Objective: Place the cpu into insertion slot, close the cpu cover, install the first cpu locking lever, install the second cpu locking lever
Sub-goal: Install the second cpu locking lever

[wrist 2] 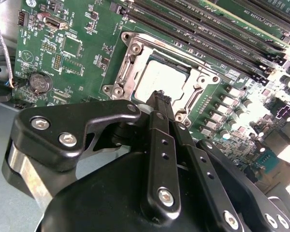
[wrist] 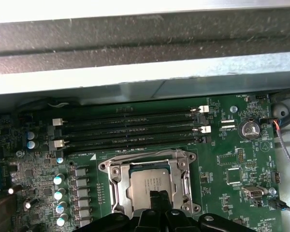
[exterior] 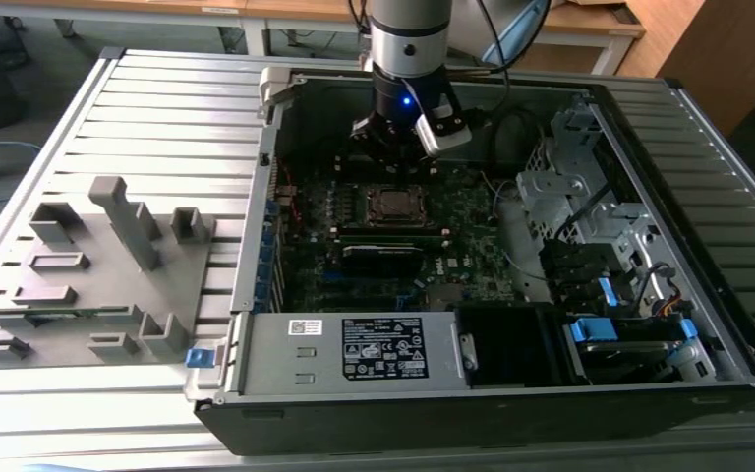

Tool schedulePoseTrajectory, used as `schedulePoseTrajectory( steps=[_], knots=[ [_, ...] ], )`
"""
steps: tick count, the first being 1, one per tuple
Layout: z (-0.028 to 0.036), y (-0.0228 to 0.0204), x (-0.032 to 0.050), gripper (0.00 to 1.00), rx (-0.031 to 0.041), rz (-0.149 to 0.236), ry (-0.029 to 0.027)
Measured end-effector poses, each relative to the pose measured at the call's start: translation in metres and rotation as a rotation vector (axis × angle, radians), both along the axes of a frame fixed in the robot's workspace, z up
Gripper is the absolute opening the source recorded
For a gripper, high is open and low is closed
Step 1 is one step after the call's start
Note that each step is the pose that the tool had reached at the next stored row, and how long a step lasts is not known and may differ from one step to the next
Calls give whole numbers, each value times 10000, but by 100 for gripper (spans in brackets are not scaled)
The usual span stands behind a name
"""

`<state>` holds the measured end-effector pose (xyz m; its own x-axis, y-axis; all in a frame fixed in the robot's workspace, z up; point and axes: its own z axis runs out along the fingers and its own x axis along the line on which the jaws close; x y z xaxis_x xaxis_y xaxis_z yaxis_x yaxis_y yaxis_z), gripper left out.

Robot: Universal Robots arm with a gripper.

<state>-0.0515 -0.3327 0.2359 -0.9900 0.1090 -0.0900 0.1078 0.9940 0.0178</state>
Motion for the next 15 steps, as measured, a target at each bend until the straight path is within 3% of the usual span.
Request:
schedulePoseTrajectory(
  steps=[15],
  knots=[
    [12,0,0,10,-3,0,0]
  ],
)
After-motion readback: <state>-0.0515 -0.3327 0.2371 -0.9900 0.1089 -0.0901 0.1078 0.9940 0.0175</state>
